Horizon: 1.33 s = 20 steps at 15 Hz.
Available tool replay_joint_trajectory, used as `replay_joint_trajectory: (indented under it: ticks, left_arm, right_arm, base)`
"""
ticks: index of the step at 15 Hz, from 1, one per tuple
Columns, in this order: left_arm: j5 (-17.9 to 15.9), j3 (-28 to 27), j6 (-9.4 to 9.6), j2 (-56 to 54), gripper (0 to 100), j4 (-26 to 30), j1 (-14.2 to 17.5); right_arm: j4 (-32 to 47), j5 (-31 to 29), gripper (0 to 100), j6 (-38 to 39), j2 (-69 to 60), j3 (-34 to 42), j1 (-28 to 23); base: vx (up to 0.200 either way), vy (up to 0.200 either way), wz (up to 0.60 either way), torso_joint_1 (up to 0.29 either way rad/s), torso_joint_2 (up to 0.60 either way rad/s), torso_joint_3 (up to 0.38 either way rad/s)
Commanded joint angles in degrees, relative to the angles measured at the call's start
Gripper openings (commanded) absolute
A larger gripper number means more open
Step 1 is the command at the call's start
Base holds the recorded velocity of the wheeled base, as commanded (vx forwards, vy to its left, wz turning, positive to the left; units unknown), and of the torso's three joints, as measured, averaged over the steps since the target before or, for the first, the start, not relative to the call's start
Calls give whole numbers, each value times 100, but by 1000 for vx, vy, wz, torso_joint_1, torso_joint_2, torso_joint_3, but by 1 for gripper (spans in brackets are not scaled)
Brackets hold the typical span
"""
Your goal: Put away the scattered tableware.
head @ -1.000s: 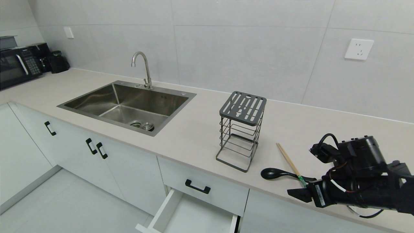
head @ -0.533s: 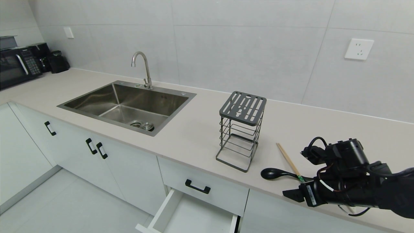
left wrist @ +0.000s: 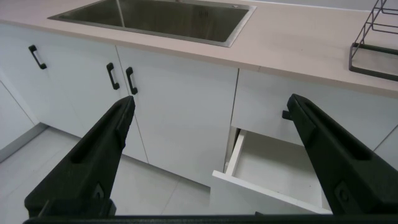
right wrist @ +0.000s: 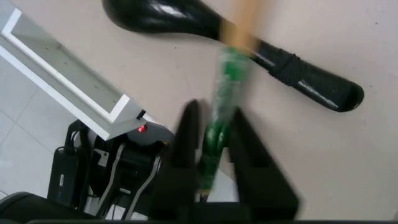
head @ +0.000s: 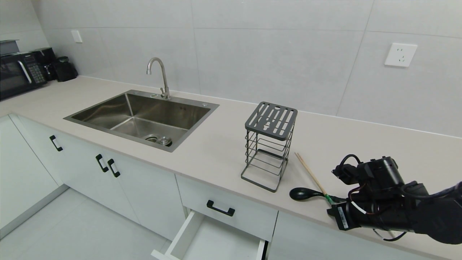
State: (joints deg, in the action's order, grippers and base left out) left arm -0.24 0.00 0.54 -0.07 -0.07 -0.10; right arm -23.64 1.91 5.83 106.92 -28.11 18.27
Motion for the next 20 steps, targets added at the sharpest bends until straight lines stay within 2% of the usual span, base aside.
replay_joint_trajectory:
  ticks: [1, 4, 10, 12, 15, 16, 17, 19, 20]
  left_arm:
    - [-2, 0, -1, 7, 100, -1, 1]
    - [-2, 0, -1, 7, 100, -1, 1]
    - [-2, 0, -1, 7, 100, -1, 1]
    - [-2, 0, -1, 7, 100, -1, 1]
    - [-2, 0, -1, 7, 100, -1, 1]
    - [-2, 0, -1, 7, 100, -1, 1]
    - [-2, 0, -1, 7, 100, -1, 1]
    - [-2, 0, -1, 7, 100, -1, 1]
    - [-2, 0, -1, 7, 100, -1, 1]
  right_arm:
    - [-1, -42, 0, 76, -14, -37, -8]
    - [-9, -77, 0, 103, -365, -10, -43]
    - [-27, -77, 0, 94, -2255, 447, -52]
    - [-299, 37, 0, 59, -2721, 631, 10]
    - [-1521, 582, 0, -161, -3046, 693, 133]
    - [-1890, 1004, 0, -407, -3046, 763, 203]
    - [-1934, 1232, 0, -627, -3046, 816, 256]
    - [-1934, 2182, 0, -1391, -3020, 1045, 449]
    - [-1925, 2270, 0, -1470, -3020, 1062, 458]
  base:
    - [0, 0, 0, 0, 0, 0]
    - [0, 0, 0, 0, 0, 0]
    - [0, 0, 0, 0, 0, 0]
    - [0, 0, 0, 0, 0, 0]
    - [0, 0, 0, 0, 0, 0]
    - [0, 0, 0, 0, 0, 0]
    - [0, 0, 0, 0, 0, 0]
    - [0, 0, 0, 0, 0, 0]
    - [0, 0, 0, 0, 0, 0]
